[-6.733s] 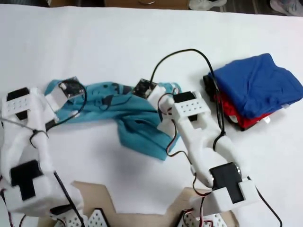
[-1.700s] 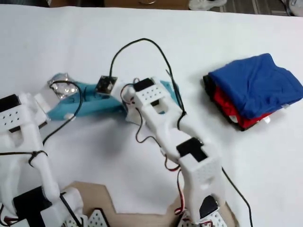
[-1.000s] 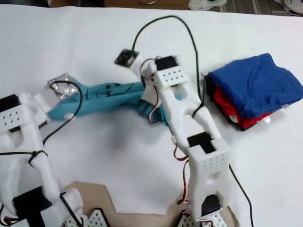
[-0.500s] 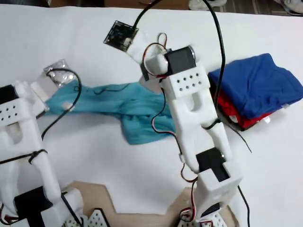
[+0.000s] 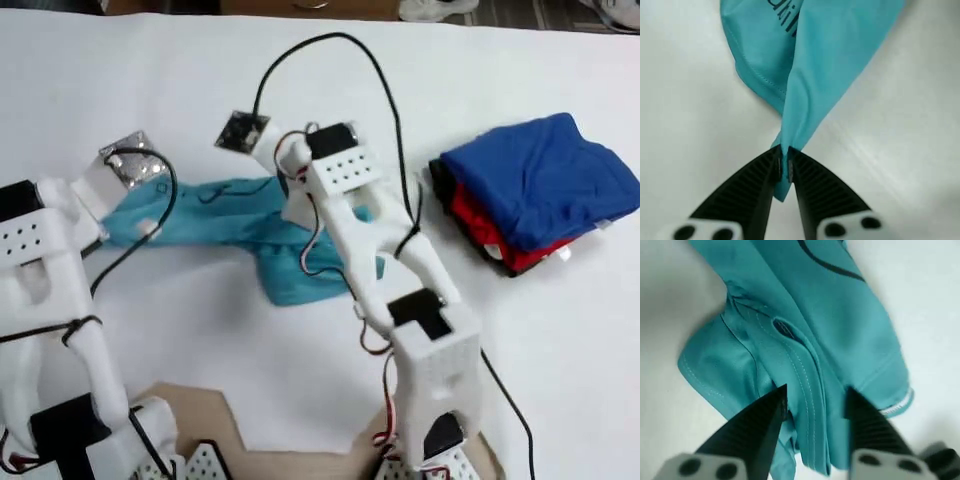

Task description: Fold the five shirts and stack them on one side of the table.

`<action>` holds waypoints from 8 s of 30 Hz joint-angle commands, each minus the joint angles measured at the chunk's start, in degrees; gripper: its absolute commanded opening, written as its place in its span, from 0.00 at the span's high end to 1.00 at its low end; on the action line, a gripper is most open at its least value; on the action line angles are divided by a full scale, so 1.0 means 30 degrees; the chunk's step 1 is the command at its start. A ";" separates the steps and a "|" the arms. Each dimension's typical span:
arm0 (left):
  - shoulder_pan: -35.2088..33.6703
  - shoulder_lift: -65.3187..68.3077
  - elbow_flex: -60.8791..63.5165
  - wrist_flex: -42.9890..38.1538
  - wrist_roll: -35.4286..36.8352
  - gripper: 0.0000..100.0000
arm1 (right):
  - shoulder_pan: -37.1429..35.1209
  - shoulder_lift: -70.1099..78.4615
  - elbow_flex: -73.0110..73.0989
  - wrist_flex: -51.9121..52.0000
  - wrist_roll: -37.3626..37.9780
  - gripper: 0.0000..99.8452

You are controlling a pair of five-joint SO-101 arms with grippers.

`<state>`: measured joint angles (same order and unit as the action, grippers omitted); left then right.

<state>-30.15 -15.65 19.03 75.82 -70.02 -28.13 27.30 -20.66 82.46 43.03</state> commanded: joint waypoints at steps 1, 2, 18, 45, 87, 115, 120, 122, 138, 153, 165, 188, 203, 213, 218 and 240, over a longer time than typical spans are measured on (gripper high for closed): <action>0.0088 -0.0908 -0.0073 -0.0264 0.0059 0.98 | -0.0015 0.1011 -0.1524 -0.0308 0.0117 0.66; 0.0088 -0.0908 -0.0073 -0.0264 0.0029 0.98 | -0.0015 0.1451 -0.1934 -0.0278 0.0117 0.66; 0.0088 -0.0908 -0.0044 -0.0264 -0.0469 0.98 | -0.0425 0.6842 -0.6242 0.0161 0.0117 0.71; -0.0088 -0.0879 -0.0044 -0.0264 -0.0469 0.98 | -0.2535 0.6051 -0.8586 0.4147 0.0088 0.72; 0.0029 -0.0879 0.0571 -0.0264 -0.0381 0.98 | 0.3414 0.5084 -1.0784 0.4205 0.2637 0.98; 0.0176 -0.0938 0.2330 -0.2022 -0.0440 0.98 | 0.3033 -0.5817 0.6330 -0.1949 0.0469 0.82; 0.0176 -0.0938 0.2330 -0.2022 -0.0469 0.98 | 0.3385 -0.6549 0.8996 -0.5172 0.0293 0.82; 0.0176 -0.0938 0.2330 -0.2022 -0.0469 0.98 | 0.3502 -0.5641 0.8645 -0.5348 0.0293 0.82; 0.0176 -0.0938 0.2330 -0.2022 -0.0469 0.98 | 0.3502 0.0044 0.3253 -0.3619 0.0381 0.69; 0.0176 -0.0938 0.2330 -0.2344 -0.0440 0.98 | 0.3385 0.0015 0.4044 -0.1744 0.0938 0.69; 0.0176 -0.0938 0.2330 -0.2549 -0.0410 0.98 | 0.1099 -0.2388 0.5070 -0.1509 0.0821 0.69; 0.0176 -0.0938 0.2388 -0.2549 -0.0410 0.98 | 0.3092 -0.0425 0.3810 -0.2418 0.0908 0.94; 0.0264 -0.0908 0.2476 -0.2549 -0.0381 0.98 | 0.2945 -0.1656 0.3106 -0.0864 0.0733 0.98; 0.0322 -0.3223 0.2330 -0.5890 0.4337 0.98 | 0.2886 -0.4557 -0.0967 0.0044 0.0762 0.98; 0.1260 -0.6095 0.2330 -0.6711 0.6711 0.98 | 0.3033 -0.6051 -0.3048 0.0777 0.0762 0.98; 0.1612 -1.9575 0.2476 -0.7853 0.9201 0.98 | 0.3238 -1.8799 -0.4952 0.2242 0.2637 0.98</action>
<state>-25.49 -69.63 26.77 53.41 -42.68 -19.16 -22.81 -33.32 88.62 50.15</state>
